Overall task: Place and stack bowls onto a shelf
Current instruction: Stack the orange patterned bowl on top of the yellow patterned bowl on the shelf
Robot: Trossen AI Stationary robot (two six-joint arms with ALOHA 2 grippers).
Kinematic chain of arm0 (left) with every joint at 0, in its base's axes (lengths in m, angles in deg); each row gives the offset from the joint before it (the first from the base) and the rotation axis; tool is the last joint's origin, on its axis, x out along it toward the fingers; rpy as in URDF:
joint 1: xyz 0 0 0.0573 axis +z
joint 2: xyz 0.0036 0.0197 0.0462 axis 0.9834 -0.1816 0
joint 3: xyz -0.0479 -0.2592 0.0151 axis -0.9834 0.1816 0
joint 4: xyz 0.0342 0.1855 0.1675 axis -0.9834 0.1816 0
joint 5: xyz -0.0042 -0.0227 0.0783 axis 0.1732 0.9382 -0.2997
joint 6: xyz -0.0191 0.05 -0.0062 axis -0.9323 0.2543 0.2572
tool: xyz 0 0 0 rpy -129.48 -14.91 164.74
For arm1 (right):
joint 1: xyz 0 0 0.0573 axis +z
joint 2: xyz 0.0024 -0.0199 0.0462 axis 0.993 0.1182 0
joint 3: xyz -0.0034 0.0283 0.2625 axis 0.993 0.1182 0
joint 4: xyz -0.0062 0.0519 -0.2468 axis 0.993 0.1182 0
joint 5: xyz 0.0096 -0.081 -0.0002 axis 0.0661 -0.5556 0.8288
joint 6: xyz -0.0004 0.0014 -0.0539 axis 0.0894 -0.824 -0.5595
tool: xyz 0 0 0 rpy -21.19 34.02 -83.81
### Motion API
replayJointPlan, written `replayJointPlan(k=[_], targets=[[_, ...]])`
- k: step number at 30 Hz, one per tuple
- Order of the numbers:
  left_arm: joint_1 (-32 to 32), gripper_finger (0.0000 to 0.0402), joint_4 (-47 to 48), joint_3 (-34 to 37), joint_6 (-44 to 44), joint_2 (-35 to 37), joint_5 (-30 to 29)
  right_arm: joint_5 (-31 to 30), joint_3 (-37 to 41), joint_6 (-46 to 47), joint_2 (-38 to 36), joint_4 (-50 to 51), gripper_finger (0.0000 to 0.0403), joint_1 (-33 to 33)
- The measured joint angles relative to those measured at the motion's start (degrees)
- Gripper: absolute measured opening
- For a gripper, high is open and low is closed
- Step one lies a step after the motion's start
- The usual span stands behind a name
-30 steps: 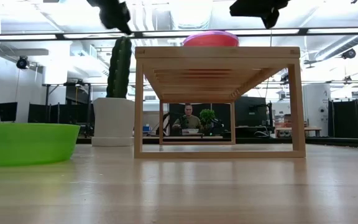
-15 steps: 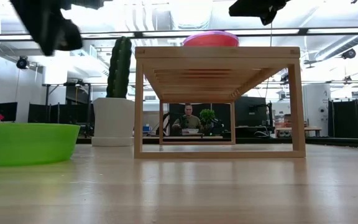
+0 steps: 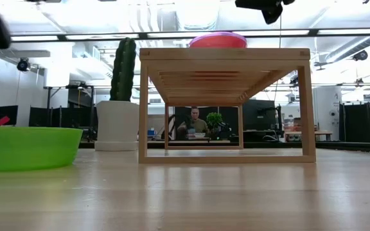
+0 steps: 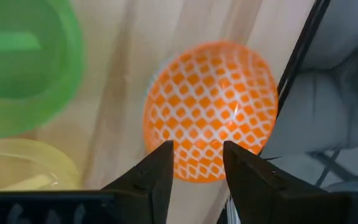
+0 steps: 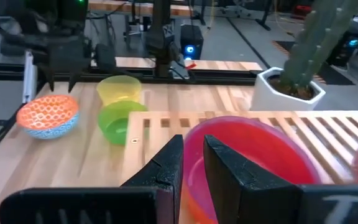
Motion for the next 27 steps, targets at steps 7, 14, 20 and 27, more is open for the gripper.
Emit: replayJointPlan(k=[7,14,20,27], targets=[[-2.90,0.0146,1.49,-4.20,-0.34,-9.94,-0.14,1.13,0.00,-0.90,0.01,-0.56,0.0053,1.40],[-3.22,0.0146,9.37,-9.56,3.54,-13.71,-1.93,1.13,0.00,-1.00,0.01,-0.55,0.0053,1.58],[-4.40,0.0146,12.55,-9.56,4.48,-12.35,-9.83,1.13,0.00,-1.57,0.01,-0.82,0.0053,1.56],[-5.01,0.0146,9.21,-6.99,4.59,-12.42,-10.68,1.13,0.00,-1.55,0.01,-0.77,0.0053,1.56]])
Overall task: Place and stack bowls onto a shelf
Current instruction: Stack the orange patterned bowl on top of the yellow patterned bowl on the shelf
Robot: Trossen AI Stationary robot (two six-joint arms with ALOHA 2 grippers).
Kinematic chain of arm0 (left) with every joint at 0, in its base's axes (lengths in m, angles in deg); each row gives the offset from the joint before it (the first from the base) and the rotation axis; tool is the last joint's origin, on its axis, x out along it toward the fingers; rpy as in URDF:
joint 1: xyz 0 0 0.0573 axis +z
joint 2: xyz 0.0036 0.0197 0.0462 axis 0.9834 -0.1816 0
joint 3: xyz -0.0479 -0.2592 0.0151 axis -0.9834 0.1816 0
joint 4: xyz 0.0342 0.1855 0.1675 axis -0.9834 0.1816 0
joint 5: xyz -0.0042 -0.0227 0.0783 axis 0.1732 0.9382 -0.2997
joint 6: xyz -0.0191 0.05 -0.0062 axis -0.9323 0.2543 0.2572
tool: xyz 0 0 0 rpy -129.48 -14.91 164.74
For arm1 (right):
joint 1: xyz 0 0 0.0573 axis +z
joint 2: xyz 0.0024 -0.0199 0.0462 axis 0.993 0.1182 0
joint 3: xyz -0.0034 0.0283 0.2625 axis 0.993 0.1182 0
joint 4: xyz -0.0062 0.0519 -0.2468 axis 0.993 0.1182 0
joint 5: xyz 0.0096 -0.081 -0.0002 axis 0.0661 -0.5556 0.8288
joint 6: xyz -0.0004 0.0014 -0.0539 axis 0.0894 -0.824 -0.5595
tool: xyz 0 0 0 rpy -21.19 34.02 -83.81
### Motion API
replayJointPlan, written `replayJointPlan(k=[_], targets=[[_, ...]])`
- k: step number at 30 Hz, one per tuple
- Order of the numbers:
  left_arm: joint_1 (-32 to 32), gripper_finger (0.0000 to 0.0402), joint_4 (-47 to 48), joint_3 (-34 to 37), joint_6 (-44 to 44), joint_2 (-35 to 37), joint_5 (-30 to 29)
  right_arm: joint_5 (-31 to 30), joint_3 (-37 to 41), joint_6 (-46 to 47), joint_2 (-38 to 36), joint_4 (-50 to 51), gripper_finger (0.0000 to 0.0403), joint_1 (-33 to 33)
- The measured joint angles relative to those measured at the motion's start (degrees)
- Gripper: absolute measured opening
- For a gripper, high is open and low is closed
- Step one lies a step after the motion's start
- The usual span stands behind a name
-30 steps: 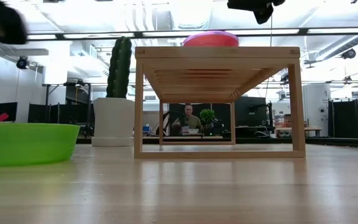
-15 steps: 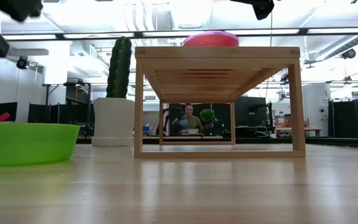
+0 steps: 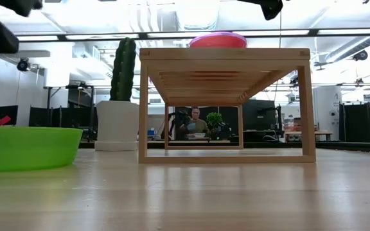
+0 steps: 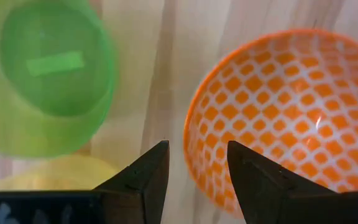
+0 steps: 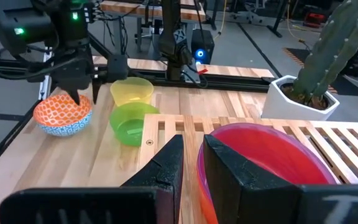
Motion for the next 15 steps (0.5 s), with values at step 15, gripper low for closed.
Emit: replayJointPlan(k=[15], targets=[[0.01,0.0011,-9.17,5.28,-0.63,0.20,1.94,0.00,0.00,0.14,0.00,0.07,0.0053,0.00]])
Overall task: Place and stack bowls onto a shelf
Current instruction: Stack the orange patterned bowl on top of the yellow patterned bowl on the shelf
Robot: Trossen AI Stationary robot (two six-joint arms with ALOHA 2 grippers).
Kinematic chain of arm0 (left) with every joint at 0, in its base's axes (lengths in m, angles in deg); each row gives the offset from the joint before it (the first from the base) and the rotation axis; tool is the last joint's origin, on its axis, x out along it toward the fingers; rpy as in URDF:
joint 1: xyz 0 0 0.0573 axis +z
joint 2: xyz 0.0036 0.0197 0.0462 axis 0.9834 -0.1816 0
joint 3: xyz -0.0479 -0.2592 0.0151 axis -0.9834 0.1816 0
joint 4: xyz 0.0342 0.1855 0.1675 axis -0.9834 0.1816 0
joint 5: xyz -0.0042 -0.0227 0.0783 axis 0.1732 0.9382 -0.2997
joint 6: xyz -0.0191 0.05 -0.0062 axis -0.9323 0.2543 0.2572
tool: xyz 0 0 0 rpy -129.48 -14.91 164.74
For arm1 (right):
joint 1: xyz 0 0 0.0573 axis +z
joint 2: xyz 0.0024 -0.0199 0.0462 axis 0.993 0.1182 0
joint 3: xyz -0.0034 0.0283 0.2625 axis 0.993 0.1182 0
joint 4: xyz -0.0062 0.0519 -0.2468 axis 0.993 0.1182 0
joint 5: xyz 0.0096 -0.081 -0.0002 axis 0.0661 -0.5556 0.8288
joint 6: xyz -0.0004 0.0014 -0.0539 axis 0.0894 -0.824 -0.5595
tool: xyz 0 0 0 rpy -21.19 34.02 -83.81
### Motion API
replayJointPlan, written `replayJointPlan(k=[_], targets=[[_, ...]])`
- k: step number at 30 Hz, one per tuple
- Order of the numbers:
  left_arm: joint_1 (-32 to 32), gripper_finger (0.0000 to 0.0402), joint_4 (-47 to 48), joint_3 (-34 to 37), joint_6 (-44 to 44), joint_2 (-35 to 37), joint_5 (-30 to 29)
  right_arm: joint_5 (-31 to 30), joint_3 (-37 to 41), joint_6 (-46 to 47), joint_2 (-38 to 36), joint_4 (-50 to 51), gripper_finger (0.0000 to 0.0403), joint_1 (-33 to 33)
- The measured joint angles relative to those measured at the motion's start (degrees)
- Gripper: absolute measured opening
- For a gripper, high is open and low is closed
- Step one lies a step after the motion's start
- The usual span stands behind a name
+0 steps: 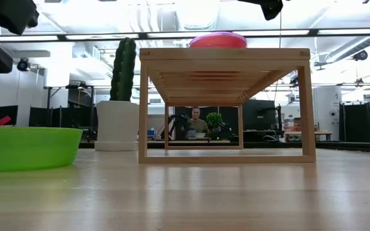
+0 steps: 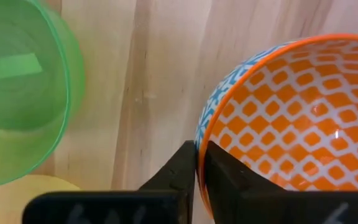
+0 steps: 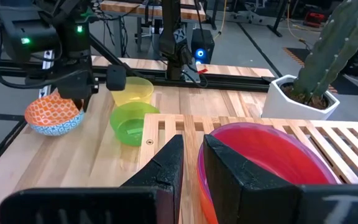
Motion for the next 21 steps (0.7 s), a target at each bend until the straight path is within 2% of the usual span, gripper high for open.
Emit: replayJointPlan(k=[7,10,14,17,21], targets=[[-0.02,0.0003,0.24,-0.11,2.13,3.16,-1.59,0.00,0.00,0.10,0.00,0.74,0.0053,0.00],[0.32,0.0003,0.31,-0.11,3.08,6.34,-4.74,0.00,0.00,0.93,0.00,1.52,0.0053,0.00],[1.83,0.0002,0.76,-0.15,3.58,13.11,-12.83,0.02,-0.02,1.52,-0.18,3.74,0.0053,0.00],[5.67,0.0002,2.83,-0.19,4.23,18.70,-17.96,0.02,-0.02,1.46,-1.14,7.56,0.0053,0.00],[13.74,0.0001,3.65,-0.19,10.16,25.62,-18.65,0.01,-0.02,2.07,-2.88,11.64,0.0053,0.00]])
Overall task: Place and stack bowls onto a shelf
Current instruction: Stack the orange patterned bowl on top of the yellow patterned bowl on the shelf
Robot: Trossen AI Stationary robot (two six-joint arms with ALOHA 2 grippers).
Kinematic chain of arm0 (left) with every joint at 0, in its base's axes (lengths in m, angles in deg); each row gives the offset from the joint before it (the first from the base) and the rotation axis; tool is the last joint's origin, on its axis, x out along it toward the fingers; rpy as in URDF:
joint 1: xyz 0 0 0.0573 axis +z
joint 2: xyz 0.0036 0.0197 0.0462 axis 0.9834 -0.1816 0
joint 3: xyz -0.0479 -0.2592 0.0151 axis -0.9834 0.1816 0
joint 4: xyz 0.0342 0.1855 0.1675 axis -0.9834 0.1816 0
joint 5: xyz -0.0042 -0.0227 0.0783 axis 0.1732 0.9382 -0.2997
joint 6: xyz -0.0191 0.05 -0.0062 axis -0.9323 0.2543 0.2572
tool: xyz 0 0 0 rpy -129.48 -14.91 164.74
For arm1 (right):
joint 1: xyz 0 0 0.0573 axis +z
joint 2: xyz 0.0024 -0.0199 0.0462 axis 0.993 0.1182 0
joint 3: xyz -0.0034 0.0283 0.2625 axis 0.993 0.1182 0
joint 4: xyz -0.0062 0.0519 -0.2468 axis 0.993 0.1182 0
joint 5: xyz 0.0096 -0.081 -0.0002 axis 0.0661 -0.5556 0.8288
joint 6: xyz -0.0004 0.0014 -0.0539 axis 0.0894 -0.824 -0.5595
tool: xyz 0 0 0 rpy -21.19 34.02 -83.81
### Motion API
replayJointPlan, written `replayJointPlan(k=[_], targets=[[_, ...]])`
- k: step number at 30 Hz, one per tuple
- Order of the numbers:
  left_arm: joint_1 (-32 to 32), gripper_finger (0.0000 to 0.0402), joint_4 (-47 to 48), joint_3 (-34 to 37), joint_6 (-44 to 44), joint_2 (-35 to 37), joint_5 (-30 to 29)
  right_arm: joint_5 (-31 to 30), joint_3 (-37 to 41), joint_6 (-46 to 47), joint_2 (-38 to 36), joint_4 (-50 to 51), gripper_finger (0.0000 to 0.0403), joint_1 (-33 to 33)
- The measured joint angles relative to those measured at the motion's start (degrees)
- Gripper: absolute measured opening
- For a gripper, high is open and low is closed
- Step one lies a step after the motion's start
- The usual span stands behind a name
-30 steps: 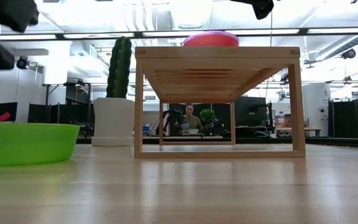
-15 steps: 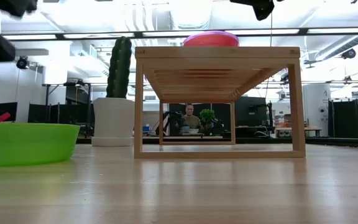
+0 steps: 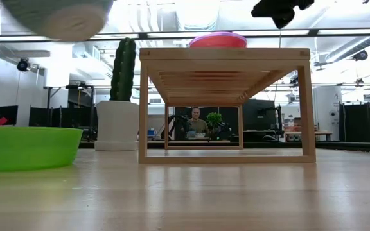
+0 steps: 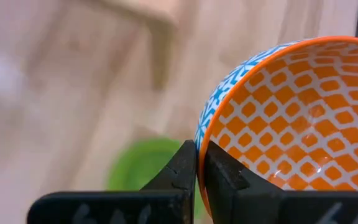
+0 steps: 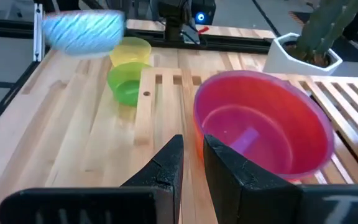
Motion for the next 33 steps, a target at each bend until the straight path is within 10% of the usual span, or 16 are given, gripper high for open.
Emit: replayJointPlan(k=[11,28,33], targets=[[29.79,0.0000,-0.58,-13.56,15.23,5.26,3.02,-0.03,0.00,-5.55,-3.44,1.47,0.0053,-0.01],[48.54,0.0000,20.71,-67.33,42.83,-22.42,6.15,-0.06,0.00,-2.52,-3.01,5.68,0.0053,-0.02],[51.90,0.0000,14.83,-60.59,46.58,-22.77,6.85,-0.08,0.02,-1.01,-3.09,7.15,0.0053,-0.02]])
